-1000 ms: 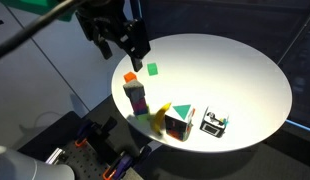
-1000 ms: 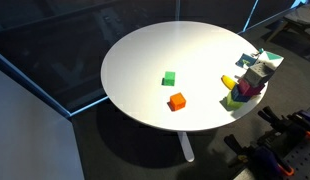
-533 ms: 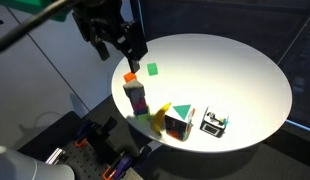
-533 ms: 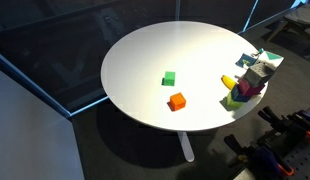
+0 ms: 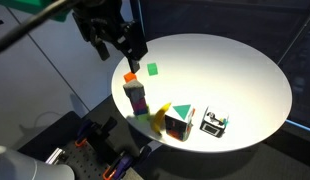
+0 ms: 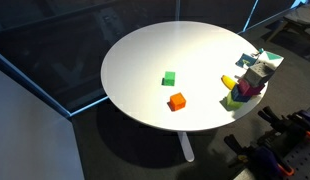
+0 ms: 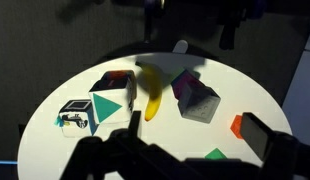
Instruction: Put the furthest toy foam on the closest toy foam
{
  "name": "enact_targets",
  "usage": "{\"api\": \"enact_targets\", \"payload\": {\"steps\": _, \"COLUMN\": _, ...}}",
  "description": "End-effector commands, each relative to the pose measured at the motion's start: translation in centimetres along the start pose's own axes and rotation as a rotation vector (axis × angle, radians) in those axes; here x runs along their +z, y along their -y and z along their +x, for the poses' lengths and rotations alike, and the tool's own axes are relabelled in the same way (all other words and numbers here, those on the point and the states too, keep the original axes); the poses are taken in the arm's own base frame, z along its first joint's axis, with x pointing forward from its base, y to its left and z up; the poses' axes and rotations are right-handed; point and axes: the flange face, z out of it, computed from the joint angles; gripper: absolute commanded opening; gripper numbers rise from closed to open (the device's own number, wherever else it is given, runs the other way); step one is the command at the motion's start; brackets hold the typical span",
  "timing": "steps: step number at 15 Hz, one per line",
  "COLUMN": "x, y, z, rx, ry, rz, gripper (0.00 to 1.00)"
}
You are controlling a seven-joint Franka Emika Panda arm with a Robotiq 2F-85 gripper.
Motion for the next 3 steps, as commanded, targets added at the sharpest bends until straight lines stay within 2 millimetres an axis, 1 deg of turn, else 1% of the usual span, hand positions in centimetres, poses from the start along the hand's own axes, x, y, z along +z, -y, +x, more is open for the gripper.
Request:
{"api": "enact_targets", "payload": {"steps": 1, "x": -0.06, "y": 0.01, "z": 0.01, "rx": 0.0, "ry": 0.001, "rz": 0.0, "gripper": 1.0}}
{"api": "enact_targets", "payload": {"steps": 3, "x": -0.05, "y": 0.01, "z": 0.01, "rx": 0.0, "ry": 0.001, "rz": 0.0, "gripper": 1.0}}
